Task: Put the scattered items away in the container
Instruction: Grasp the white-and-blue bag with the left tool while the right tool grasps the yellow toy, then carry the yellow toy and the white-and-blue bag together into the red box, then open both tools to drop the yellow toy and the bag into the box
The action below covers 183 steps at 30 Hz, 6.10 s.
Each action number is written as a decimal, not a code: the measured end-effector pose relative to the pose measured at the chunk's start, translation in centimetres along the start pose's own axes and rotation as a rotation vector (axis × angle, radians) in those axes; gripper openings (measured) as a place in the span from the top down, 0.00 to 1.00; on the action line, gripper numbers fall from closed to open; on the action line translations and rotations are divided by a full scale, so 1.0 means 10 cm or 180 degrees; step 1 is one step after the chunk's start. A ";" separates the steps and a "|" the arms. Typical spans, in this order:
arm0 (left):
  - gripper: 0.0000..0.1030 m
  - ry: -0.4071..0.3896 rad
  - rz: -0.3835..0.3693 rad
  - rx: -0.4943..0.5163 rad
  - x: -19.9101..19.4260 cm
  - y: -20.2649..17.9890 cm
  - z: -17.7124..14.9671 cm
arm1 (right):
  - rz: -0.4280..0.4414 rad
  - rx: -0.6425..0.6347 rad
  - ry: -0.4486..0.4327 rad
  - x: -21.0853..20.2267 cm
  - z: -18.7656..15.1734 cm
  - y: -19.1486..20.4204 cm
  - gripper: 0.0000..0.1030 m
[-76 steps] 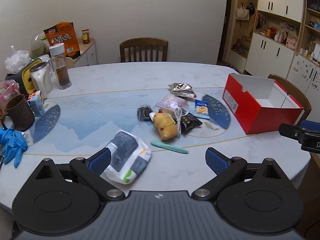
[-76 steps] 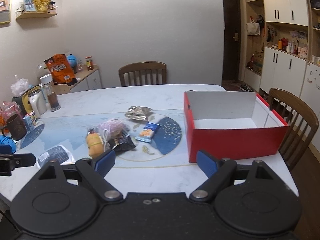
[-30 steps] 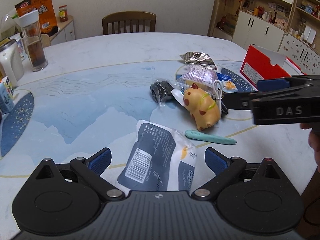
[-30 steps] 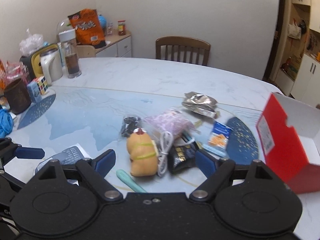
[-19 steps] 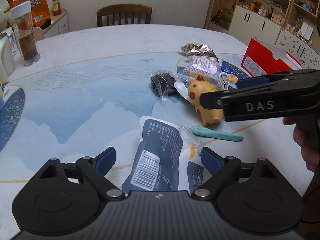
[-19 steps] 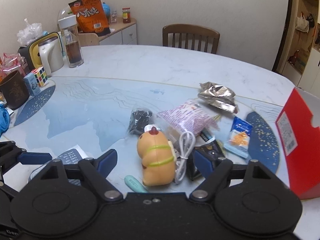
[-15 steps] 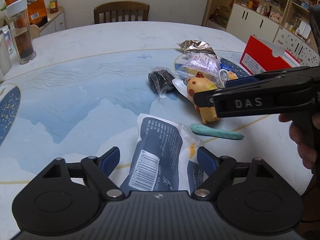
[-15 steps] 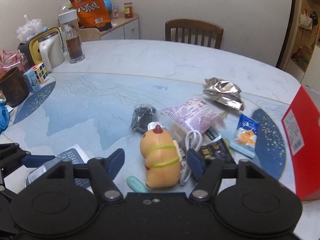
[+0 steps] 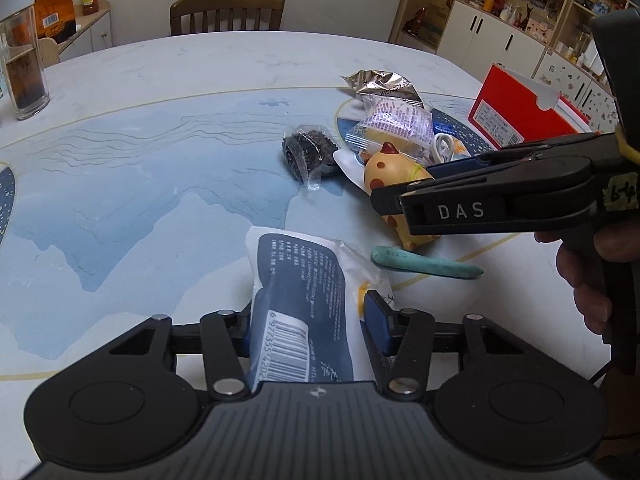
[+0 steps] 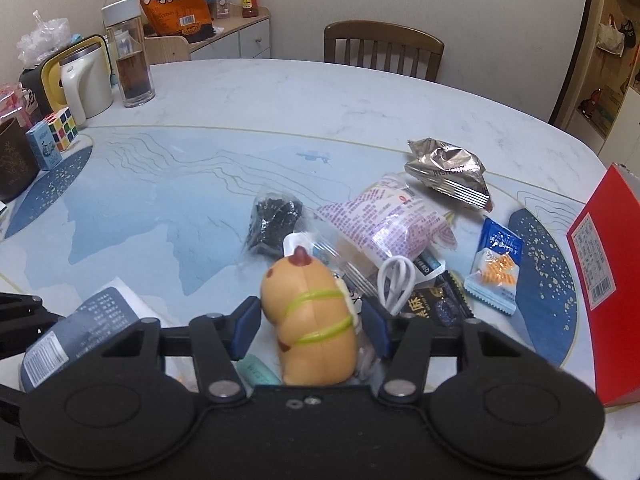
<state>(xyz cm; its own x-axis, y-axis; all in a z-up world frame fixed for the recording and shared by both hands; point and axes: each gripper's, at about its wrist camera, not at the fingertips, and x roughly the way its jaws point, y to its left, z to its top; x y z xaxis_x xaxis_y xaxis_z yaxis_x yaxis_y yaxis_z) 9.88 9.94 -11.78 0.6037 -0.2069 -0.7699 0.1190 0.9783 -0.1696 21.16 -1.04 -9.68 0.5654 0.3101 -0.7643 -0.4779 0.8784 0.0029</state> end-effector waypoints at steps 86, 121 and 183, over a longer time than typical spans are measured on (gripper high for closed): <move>0.83 -0.0665 -0.0727 0.0605 0.02 -2.68 1.67 | -0.0265 0.0491 -0.0494 -1.67 -0.20 -3.07 0.54; 0.83 0.0010 -0.0529 0.1018 1.70 -3.53 2.26 | -0.0345 0.0277 0.0136 -0.79 -0.24 -4.06 0.55; 0.42 0.0169 -0.0561 0.0868 1.55 -3.51 2.13 | -0.0099 0.0194 0.0529 -0.73 -0.26 -4.25 0.36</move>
<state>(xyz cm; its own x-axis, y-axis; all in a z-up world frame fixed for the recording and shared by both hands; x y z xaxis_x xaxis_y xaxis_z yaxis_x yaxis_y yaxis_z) 31.86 -27.33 -4.68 0.5139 -0.3666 -0.7756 0.4290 0.8927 -0.1377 35.59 -41.56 -5.92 0.4579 0.2226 -0.8607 -0.4174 0.9086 0.0129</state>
